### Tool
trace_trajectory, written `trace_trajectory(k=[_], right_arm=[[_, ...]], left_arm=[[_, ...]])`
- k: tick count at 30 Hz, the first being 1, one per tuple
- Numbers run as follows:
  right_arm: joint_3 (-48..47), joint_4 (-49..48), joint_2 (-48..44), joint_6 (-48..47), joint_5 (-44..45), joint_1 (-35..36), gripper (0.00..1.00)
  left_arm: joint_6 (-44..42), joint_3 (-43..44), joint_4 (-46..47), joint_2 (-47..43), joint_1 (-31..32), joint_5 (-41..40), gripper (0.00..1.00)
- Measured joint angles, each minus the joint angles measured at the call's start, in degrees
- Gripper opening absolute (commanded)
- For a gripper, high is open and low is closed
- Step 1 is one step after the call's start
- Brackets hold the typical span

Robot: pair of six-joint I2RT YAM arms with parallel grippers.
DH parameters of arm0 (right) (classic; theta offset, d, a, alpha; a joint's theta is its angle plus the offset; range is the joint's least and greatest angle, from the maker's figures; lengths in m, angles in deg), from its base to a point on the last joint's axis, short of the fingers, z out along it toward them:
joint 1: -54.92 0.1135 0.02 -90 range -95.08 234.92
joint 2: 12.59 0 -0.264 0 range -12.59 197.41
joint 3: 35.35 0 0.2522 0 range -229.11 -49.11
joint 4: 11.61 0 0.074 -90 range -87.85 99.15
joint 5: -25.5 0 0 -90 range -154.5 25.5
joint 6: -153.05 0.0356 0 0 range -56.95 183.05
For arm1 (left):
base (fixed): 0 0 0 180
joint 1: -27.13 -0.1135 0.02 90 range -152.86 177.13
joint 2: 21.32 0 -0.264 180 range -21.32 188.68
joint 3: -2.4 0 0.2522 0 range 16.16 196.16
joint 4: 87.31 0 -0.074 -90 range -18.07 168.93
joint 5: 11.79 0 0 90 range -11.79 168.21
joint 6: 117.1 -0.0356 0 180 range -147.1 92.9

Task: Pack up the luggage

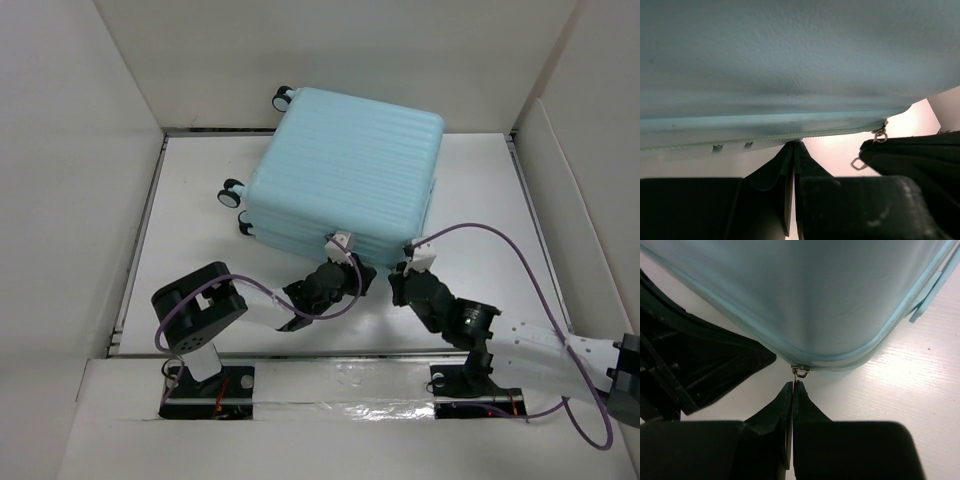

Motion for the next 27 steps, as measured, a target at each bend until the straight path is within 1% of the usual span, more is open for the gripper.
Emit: trace_trajectory(k=[3,7,10,12,13,14,15,16,18,19,21,22,23,25,27], right_arm=[[-1.4,-3.5,6.5,1.4,6.1,3.1,0.00],[-5.3,-8.7,16.1,2.0,8.5,4.1,0.00],[-7.2,-11.0,19.2,1.3,9.0,5.0,0.00],[-7.4,-12.1,19.3,1.3,7.4,4.9,0.00],[-7.4,-12.4,18.8,1.3,5.8,4.8,0.00],[-7.3,-12.5,18.1,1.3,4.1,4.4,0.00],[-6.8,-13.0,17.0,1.4,2.2,3.7,0.00],[-5.9,-13.7,15.5,1.4,0.2,2.9,0.00],[-4.0,-14.7,12.4,1.6,-3.1,1.4,0.00],[-3.4,-14.9,11.2,1.6,-4.4,0.9,0.00],[-2.8,-15.2,9.8,1.6,-5.8,0.3,0.00],[-2.6,-15.3,9.6,1.5,-6.2,0.1,0.00],[-2.4,-15.5,9.6,1.5,-6.6,0.0,0.00],[-1.9,-16.2,9.6,1.5,-7.4,-0.3,0.00],[-1.9,-16.4,9.7,1.4,-7.9,-0.4,0.00]], left_arm=[[0.3,0.6,1.6,1.6,0.0,0.1,0.00],[0.8,1.1,2.4,2.6,-0.1,0.6,0.00],[1.8,0.6,0.9,2.6,-1.4,2.5,0.01],[2.9,-2.2,1.1,1.0,-3.7,4.7,0.09],[3.5,-4.7,0.8,-1.3,-5.6,6.2,0.18],[4.2,-7.2,-0.9,-4.8,-7.7,7.1,0.23],[4.8,-9.5,-3.5,-9.1,-10.2,7.8,0.30],[5.2,-11.2,-6.2,-14.1,-12.3,8.3,0.43],[5.9,-12.5,-12.4,-24.8,-16.1,8.3,0.55],[6.1,-12.5,-14.6,-30.1,-18.0,8.5,0.65],[6.5,-11.5,-20.2,-39.6,-21.9,8.9,0.69],[6.7,-10.6,-22.6,-43.0,-24.5,9.3,0.72],[6.9,-9.1,-25.3,-45.8,-28.1,9.5,0.74],[7.7,-6.0,-29.5,-48.2,-35.5,10.2,0.76],[9.5,-2.9,-32.5,-48.4,-45.1,12.1,0.78]])
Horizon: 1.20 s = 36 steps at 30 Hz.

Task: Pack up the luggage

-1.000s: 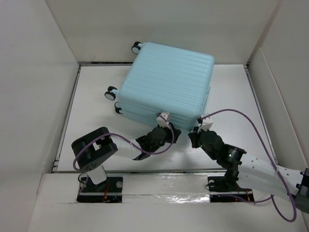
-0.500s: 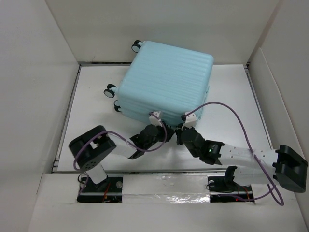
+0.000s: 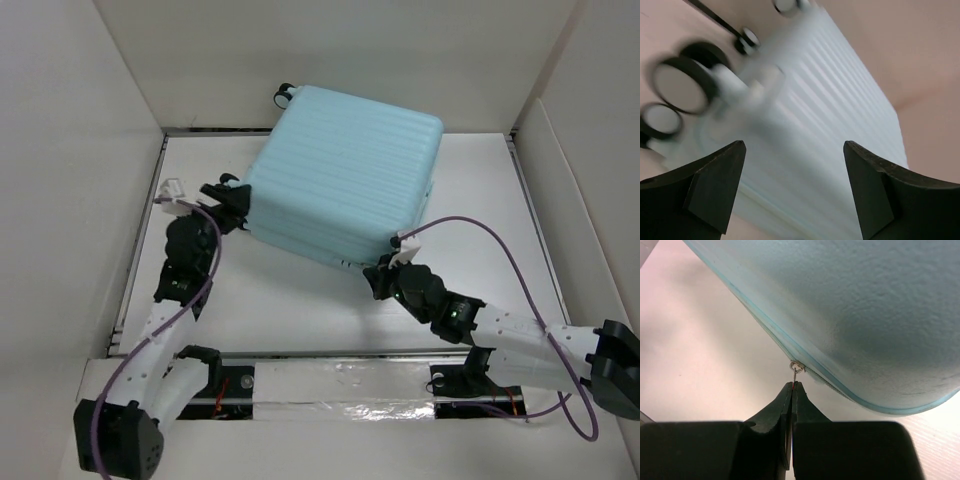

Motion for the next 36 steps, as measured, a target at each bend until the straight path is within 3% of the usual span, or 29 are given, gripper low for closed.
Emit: trace_trajectory(k=[4,6,17,25,34,36], right_arm=[[0.0,-0.6,0.4,-0.7,-0.8,0.0,0.00],[0.1,-1.1,0.8,-1.0,-1.3,0.0,0.00],[1.6,-6.0,2.6,-1.3,-4.1,0.0,0.00],[1.7,-6.4,2.6,-1.3,-5.1,0.0,0.00],[2.1,-6.8,2.5,-1.3,-5.4,0.0,0.00],[2.4,-7.0,2.0,-1.3,-5.4,0.0,0.00]], left_arm=[[4.4,2.3,-1.8,3.6,-16.4,5.4,0.80],[5.3,5.0,-3.7,8.0,-18.9,7.3,0.80],[5.9,15.1,-6.7,22.7,-19.3,12.1,0.82],[8.4,16.5,-5.5,27.9,-18.6,13.0,0.80],[10.4,20.2,-3.7,33.0,-17.5,12.7,0.64],[11.0,20.6,-3.3,34.3,-17.5,12.7,0.45]])
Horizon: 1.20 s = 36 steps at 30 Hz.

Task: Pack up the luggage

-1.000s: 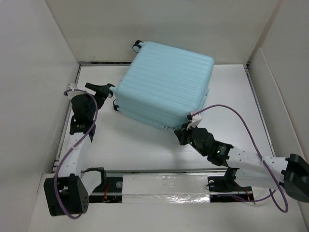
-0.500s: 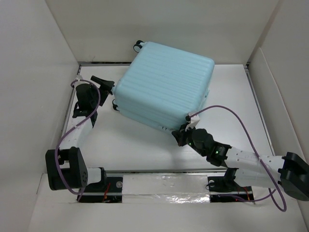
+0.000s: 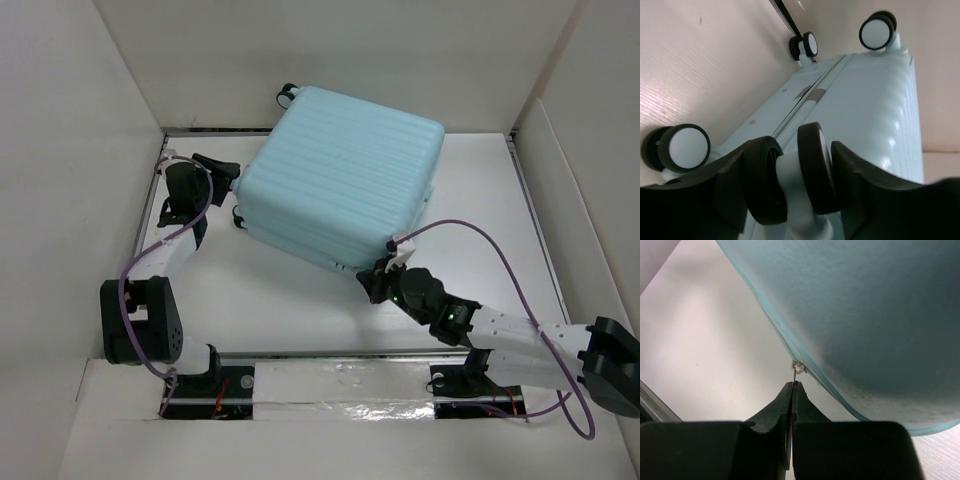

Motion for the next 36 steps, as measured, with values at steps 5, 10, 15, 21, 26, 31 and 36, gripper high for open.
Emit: trace_trajectory(k=[5,10,15,21,26,31,36], right_arm=[[0.6,-0.2,-1.3,0.0,0.0,0.0,0.00],[0.7,-0.2,-0.7,-0.3,-0.2,0.0,0.00],[0.1,-2.3,2.1,-2.0,-0.3,0.1,0.00],[-8.8,-3.1,12.9,-3.0,-3.9,1.4,0.00],[-15.9,-4.3,21.7,-4.7,-5.6,5.0,0.00],[-21.9,-8.2,30.6,-6.4,-7.1,9.1,0.00],[-27.8,-13.3,39.1,-7.8,-7.3,9.7,0.00]], left_arm=[[1.7,-0.2,1.3,0.7,0.0,-0.3,0.00],[1.7,-6.1,7.3,-3.2,2.4,-5.8,0.00],[1.0,-14.3,11.1,-13.1,10.5,-21.8,0.00],[2.8,-24.9,11.4,-25.4,22.2,-30.7,0.00],[4.9,-29.5,7.7,-35.5,29.5,-28.1,0.00],[5.5,-30.5,-2.1,-45.2,32.4,-23.4,0.00],[1.3,-30.7,-13.4,-55.4,32.6,-25.2,0.00]])
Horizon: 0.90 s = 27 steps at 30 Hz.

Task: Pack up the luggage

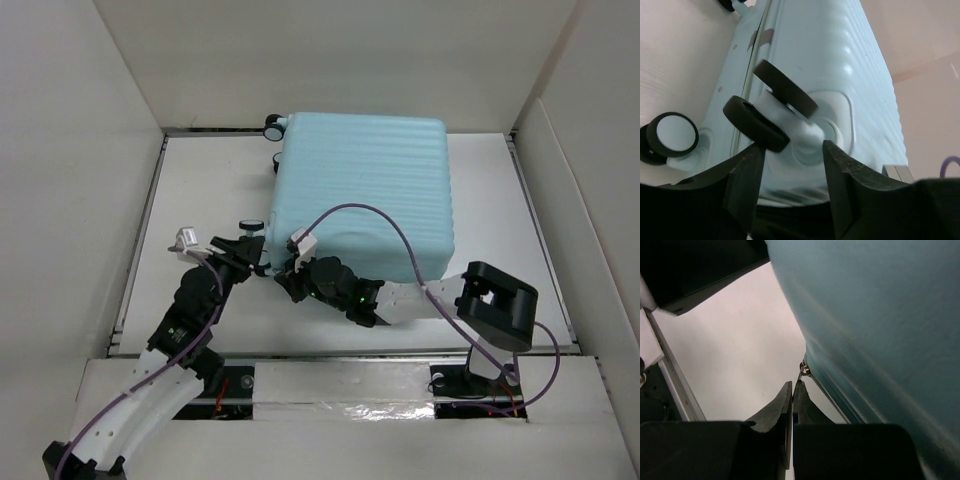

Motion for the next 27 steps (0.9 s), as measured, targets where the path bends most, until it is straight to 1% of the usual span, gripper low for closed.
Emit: trace_trajectory(k=[1,3,5,6,8,10,12,14,15,16,18,20,22,25,27], right_arm=[[-0.8,-0.8,1.1,-0.2,0.0,0.0,0.00],[-0.8,-2.7,1.9,-0.3,-0.5,-0.2,0.00],[0.8,-3.8,1.0,-0.3,-0.7,-0.2,0.00],[3.1,-4.6,-0.6,-0.1,-1.5,-0.5,0.00],[8.4,-5.0,-5.5,0.8,-3.3,-1.1,0.00],[14.5,-4.2,-13.0,1.9,-5.6,-2.7,0.00],[19.1,-0.2,-20.3,2.6,-7.7,-4.9,0.00],[21.7,3.2,-26.9,2.6,-8.3,-7.3,0.00],[22.6,6.0,-30.5,2.5,-8.6,-8.6,0.00],[23.4,8.7,-34.0,2.3,-8.7,-9.7,0.00],[24.9,13.3,-40.2,2.1,-9.0,-11.7,0.00],[26.0,16.2,-46.9,2.1,-10.1,-13.2,0.00],[26.5,17.9,-52.6,2.2,-11.0,-14.1,0.00],[27.0,18.8,-57.1,2.6,-12.5,-14.6,0.00],[27.5,19.1,-57.1,3.2,-13.0,-14.4,0.00]], left_arm=[[-1.1,0.0,-1.6,-1.5,0.0,-0.4,0.00],[-3.1,-0.1,-3.7,-4.1,0.9,4.2,0.00],[-4.3,-0.1,-3.4,-3.1,2.6,9.0,0.00],[-4.7,-0.2,-2.9,-1.9,2.9,11.4,0.00],[-5.1,-0.6,-1.2,1.7,3.4,15.5,0.00],[-5.4,-1.0,0.7,5.9,4.3,19.8,0.00],[-5.5,-1.0,3.7,10.2,4.9,23.8,0.00],[-5.6,-0.9,7.4,14.5,5.6,26.3,0.00],[-5.6,-0.8,8.5,15.6,5.9,26.8,0.00],[-5.7,-0.2,10.7,19.1,7.5,27.3,0.00],[-6.3,2.3,12.7,24.3,11.9,24.1,0.00],[-7.6,6.8,13.9,30.5,17.1,20.1,0.00],[-8.8,13.1,16.1,37.4,21.2,19.1,0.00],[-10.3,20.6,21.3,44.5,23.4,18.8,0.00],[-11.1,22.4,23.0,45.0,23.3,17.7,0.00]])
